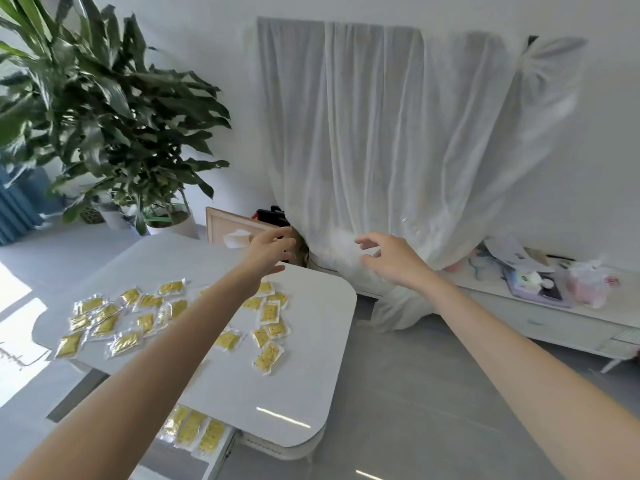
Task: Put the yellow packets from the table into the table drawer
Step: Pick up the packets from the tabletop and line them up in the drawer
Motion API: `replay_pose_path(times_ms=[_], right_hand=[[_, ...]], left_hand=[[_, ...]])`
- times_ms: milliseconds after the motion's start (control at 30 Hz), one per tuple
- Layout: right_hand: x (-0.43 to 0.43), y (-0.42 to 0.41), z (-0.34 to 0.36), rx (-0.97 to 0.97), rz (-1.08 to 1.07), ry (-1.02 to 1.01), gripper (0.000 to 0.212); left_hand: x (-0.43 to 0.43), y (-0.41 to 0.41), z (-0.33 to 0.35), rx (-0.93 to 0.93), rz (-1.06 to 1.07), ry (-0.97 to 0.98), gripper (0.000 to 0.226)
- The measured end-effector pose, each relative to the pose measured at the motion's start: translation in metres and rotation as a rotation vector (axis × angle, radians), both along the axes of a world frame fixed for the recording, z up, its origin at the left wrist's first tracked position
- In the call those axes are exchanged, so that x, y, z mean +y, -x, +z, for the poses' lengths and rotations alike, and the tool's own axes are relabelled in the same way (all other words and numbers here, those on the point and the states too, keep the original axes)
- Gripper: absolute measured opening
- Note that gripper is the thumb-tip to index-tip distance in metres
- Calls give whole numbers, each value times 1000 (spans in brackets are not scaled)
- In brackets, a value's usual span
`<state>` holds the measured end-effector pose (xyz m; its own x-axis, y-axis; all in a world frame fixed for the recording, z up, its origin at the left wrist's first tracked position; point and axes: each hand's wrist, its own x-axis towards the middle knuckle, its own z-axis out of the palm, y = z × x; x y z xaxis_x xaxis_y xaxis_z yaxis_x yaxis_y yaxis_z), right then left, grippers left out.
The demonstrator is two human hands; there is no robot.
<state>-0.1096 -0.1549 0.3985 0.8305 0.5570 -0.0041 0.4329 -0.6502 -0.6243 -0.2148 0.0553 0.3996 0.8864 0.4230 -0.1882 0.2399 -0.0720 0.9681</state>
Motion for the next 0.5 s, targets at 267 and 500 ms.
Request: replay_pose_path(times_ms=[267,500], right_hand=[[33,-117,-34,27,83,16,39],[84,-228,-66,115,211,100,41]], left_hand=[[36,-112,-17,-16,69,-113,40],[79,-215,-62,80,168,-92,40]])
